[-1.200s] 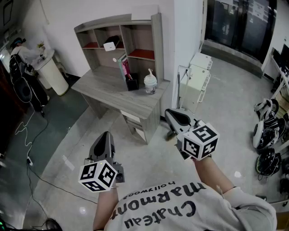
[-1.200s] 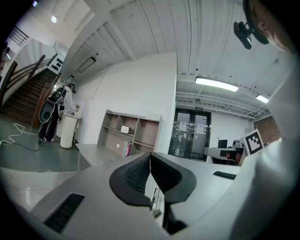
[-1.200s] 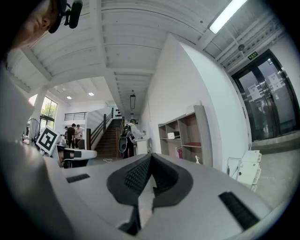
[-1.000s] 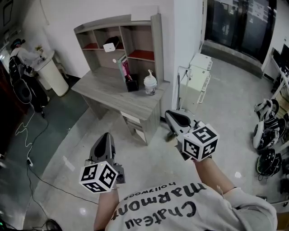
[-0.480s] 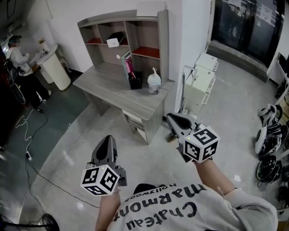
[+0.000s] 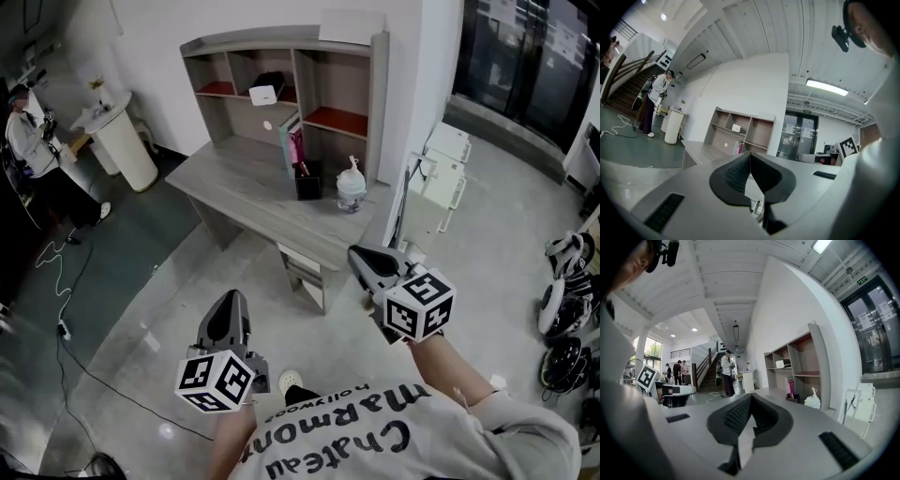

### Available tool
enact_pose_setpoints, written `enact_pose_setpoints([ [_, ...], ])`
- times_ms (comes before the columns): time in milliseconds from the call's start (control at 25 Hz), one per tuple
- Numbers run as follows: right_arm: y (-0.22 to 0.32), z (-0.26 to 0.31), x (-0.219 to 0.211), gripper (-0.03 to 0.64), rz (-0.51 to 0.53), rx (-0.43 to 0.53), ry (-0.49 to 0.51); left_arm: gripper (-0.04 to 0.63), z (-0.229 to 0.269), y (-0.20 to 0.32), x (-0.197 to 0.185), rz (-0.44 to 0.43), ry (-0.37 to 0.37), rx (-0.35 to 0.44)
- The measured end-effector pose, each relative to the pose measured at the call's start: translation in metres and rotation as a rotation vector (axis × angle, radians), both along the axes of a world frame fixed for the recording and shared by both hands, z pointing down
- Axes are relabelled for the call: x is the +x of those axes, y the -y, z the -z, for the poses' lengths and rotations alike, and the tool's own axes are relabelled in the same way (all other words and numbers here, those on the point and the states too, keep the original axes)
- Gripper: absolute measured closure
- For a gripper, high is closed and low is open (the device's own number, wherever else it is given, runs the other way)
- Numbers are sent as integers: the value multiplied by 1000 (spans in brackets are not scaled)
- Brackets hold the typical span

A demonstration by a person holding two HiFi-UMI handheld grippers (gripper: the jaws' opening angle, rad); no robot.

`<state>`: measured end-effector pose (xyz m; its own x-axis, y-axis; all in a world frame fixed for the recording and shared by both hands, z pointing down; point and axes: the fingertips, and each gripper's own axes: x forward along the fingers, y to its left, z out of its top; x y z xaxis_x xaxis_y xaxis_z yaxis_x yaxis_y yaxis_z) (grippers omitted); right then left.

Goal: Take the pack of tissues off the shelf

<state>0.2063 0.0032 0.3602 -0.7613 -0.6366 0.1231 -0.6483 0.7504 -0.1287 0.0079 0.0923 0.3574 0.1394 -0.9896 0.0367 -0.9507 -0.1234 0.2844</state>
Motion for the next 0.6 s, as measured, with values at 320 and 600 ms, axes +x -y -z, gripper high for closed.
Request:
enact_pose_setpoints([
  [320, 62, 20, -91, 611, -9, 14, 18, 577, 28, 68, -82, -64, 24, 44],
  [600, 102, 48, -159, 611, -30, 57, 67, 577, 51, 109, -155, -71, 61, 77],
])
